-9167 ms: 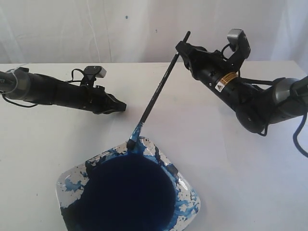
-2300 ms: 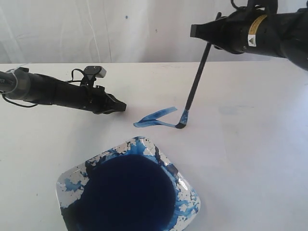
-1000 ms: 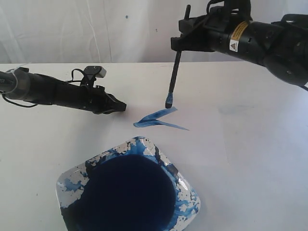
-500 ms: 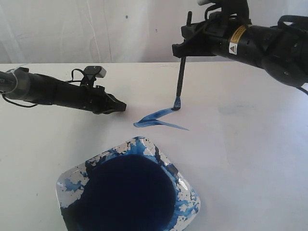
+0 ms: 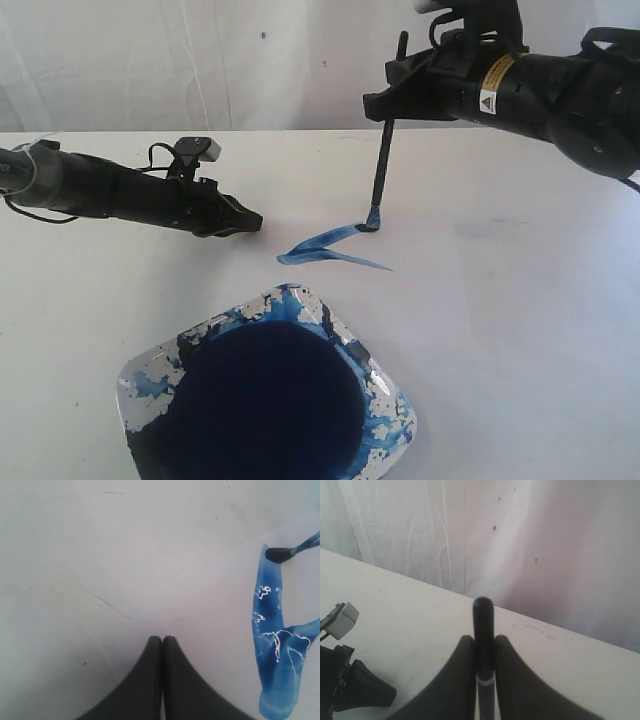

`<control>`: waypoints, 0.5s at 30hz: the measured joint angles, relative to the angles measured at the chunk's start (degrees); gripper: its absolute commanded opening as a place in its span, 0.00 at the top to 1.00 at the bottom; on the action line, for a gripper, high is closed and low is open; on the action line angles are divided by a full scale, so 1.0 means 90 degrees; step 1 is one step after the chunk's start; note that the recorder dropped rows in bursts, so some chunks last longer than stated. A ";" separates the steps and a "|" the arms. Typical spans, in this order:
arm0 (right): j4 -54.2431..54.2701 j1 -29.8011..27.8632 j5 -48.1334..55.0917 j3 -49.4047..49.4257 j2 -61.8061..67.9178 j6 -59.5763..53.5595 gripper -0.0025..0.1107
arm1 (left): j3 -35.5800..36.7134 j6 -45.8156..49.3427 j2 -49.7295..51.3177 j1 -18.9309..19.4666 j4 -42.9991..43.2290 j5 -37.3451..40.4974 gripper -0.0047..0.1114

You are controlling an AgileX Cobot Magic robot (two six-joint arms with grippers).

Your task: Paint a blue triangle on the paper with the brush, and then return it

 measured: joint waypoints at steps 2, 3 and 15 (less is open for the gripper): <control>0.0000 0.0000 0.0077 0.0000 -0.0042 0.0071 0.98 | 0.0000 0.0000 0.0000 0.0000 0.0000 0.0000 0.96; 0.0000 0.0000 0.0103 0.0000 -0.0051 0.0133 0.98 | 0.0000 0.0000 0.0000 0.0000 0.0000 0.0000 0.96; 0.0011 0.0000 0.0874 0.0000 -0.0296 0.0497 0.98 | 0.0000 0.0000 0.0000 0.0000 0.0000 0.0000 0.96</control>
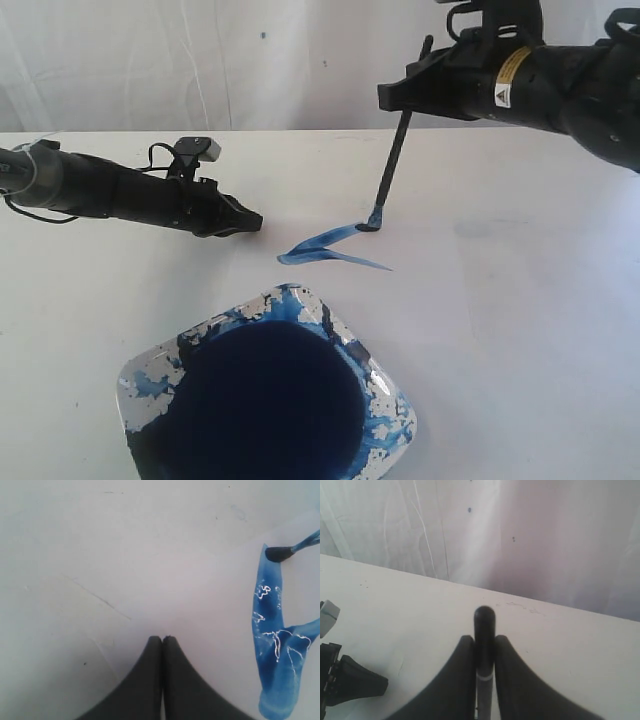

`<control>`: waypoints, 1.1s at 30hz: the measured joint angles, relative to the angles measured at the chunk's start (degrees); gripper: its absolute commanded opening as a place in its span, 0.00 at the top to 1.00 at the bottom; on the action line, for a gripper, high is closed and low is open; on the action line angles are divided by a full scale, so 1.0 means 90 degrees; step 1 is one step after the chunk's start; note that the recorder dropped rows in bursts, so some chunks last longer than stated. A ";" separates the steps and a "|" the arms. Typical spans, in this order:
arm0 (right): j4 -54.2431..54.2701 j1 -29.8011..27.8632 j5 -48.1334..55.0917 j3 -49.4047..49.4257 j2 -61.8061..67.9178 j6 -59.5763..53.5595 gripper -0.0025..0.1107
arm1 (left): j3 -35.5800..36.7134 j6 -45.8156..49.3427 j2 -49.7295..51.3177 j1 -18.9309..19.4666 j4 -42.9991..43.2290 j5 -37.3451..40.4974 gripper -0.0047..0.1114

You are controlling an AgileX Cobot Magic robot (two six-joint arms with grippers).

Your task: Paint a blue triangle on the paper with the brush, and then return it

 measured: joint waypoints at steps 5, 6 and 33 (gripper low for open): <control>0.0038 0.0026 0.0252 0.0000 -0.0080 0.0069 0.98 | 0.0000 0.0000 0.0000 0.0000 0.0000 0.0000 0.96; 0.0038 0.0063 0.0326 0.0000 -0.0106 0.0080 0.98 | 0.0000 0.0000 0.0000 0.0000 0.0000 0.0000 0.96; 0.0210 0.1202 0.2874 0.0000 -0.0829 0.0038 0.98 | 0.0000 0.0000 0.0000 0.0000 0.0000 0.0000 0.96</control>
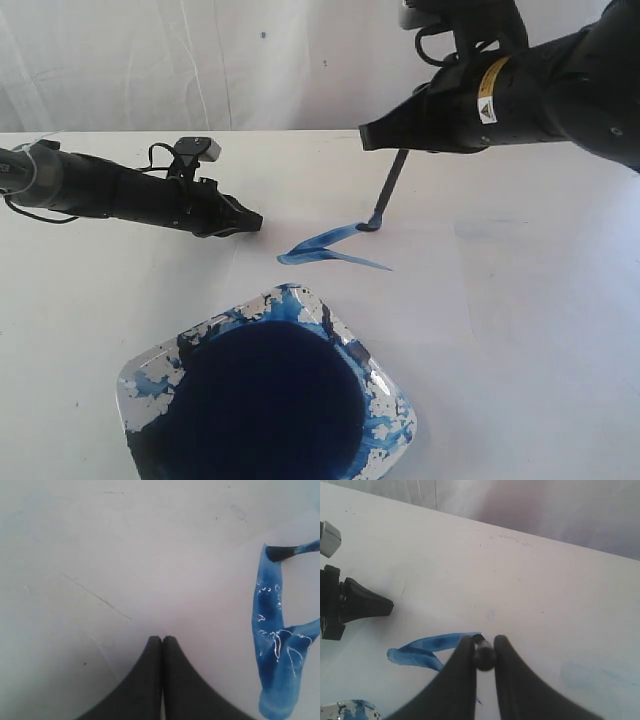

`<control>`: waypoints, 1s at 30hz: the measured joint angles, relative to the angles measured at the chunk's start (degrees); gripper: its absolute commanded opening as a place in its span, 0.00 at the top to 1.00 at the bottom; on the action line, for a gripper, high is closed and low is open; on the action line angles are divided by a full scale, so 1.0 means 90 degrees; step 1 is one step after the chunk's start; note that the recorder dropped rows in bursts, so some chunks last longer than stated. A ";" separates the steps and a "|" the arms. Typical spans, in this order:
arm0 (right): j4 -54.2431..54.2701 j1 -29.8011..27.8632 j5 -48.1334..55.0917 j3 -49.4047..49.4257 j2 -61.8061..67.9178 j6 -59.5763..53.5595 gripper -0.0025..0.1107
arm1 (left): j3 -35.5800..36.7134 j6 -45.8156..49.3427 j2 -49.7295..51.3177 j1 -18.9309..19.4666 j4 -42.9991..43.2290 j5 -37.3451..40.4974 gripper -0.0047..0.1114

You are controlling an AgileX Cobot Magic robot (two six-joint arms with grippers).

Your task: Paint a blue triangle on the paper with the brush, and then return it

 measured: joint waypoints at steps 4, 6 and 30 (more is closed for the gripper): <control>0.0038 0.0000 0.0262 0.0000 -0.0149 -0.0012 0.98 | 0.0000 0.0000 0.0000 0.0000 0.0000 0.0000 0.96; 0.0051 0.0000 0.0374 0.0000 -0.0221 -0.0035 0.98 | 0.0000 0.0000 0.0000 0.0000 0.0000 0.0000 0.96; 0.1489 0.0000 0.1213 0.0000 -0.0594 -0.1224 0.98 | 0.0000 0.0000 0.0000 0.0000 0.0000 0.0000 0.96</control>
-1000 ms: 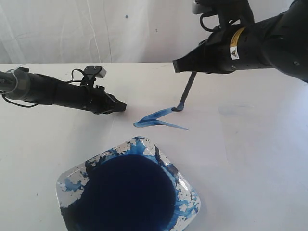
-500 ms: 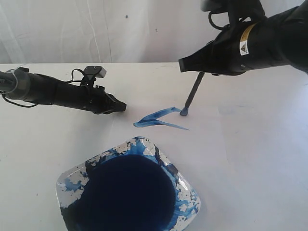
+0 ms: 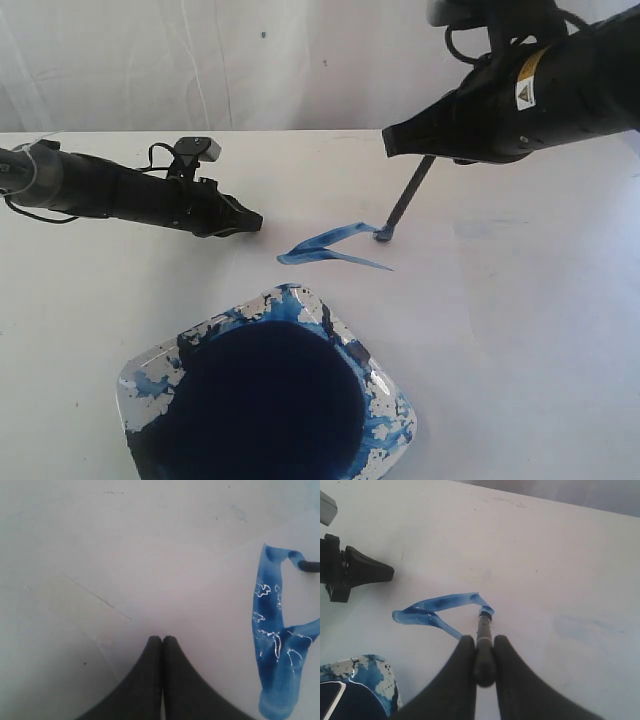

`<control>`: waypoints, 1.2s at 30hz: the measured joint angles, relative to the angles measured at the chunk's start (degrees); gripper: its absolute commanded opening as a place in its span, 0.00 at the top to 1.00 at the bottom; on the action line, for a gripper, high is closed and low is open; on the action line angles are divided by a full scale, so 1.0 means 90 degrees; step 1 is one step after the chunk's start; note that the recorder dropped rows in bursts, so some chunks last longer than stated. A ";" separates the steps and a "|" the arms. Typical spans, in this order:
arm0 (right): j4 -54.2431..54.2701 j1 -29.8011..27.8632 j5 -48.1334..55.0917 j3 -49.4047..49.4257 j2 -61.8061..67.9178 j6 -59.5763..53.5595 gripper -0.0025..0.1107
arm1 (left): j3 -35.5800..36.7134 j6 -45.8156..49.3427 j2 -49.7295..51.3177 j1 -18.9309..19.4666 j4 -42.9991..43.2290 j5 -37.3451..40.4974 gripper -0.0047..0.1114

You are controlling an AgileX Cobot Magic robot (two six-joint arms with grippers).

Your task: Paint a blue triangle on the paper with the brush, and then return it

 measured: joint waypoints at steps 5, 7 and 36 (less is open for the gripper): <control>0.0204 0.0000 0.0260 0.0000 -0.0174 -0.0166 0.98 | 0.0000 0.0000 0.0000 0.0000 0.0000 0.0000 0.96; 0.0281 0.0000 0.0339 0.0000 -0.0220 -0.0208 0.98 | 0.0000 0.0000 0.0000 0.0000 0.0000 0.0000 0.96; 0.0782 0.0000 0.1476 0.0000 -0.0874 -0.0600 0.98 | 0.0000 0.0000 0.0000 0.0000 0.0000 0.0000 0.96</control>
